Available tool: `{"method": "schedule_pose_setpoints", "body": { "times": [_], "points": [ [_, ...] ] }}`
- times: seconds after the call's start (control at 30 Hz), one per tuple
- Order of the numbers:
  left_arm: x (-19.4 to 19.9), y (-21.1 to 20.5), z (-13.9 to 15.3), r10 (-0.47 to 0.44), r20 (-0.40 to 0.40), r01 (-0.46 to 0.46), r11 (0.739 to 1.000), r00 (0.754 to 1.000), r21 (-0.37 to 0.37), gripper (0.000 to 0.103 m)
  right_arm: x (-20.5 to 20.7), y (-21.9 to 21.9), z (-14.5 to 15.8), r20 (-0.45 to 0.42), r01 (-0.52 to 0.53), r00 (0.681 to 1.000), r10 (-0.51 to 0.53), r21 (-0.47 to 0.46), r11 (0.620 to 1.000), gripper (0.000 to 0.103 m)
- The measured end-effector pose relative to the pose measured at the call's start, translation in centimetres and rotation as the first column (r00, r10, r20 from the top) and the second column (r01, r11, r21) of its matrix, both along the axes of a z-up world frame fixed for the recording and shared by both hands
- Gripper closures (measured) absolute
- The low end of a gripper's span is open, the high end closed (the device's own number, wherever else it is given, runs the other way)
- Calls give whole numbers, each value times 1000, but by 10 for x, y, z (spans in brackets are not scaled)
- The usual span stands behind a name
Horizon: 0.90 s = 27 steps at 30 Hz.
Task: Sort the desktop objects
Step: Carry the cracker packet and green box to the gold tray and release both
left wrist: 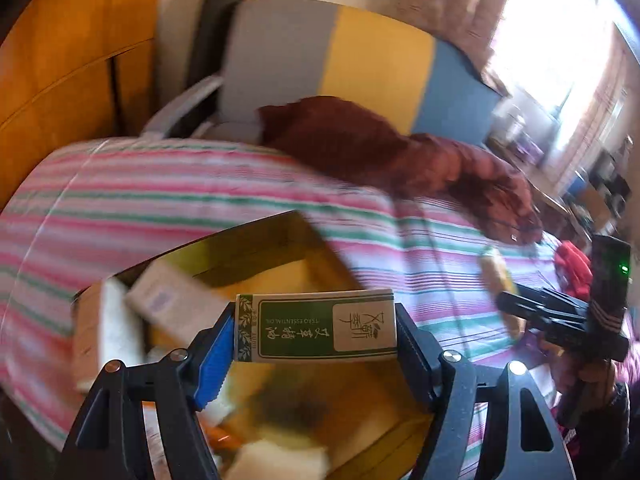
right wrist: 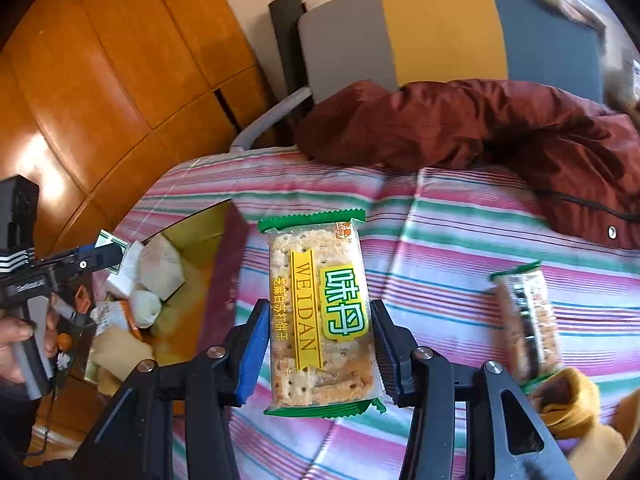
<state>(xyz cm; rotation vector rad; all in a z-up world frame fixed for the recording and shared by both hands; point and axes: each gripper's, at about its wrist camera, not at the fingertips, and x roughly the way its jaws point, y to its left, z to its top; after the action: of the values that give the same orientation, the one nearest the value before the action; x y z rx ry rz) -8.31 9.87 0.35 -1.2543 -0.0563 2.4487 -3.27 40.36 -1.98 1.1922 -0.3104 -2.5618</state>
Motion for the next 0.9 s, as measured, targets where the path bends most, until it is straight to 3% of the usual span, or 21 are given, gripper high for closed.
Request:
{"method": "schedule_pose_setpoints", "body": {
  "times": [0.17, 0.43, 0.53, 0.63, 0.9],
  "points": [
    [3, -45, -9, 86, 21, -86, 996, 996, 8, 29, 4, -33, 16, -18, -61, 998, 61, -19, 998, 54],
    [10, -68, -26, 138, 55, -140, 990, 989, 17, 28, -5, -106, 31, -18, -133, 991, 133, -46, 990, 54],
    [17, -76, -30, 142, 70, -146, 988, 987, 50, 20, -12, -133, 28, 0, -159, 987, 160, -92, 983, 52],
    [23, -80, -28, 128, 64, -132, 989, 990, 63, 19, -17, -157, 22, 17, -179, 983, 184, -168, 969, 33],
    [35, -103, -20, 183, 21, -184, 978, 983, 97, 19, -3, -166, 11, 56, -160, 983, 173, -181, 970, 31]
  ]
}}
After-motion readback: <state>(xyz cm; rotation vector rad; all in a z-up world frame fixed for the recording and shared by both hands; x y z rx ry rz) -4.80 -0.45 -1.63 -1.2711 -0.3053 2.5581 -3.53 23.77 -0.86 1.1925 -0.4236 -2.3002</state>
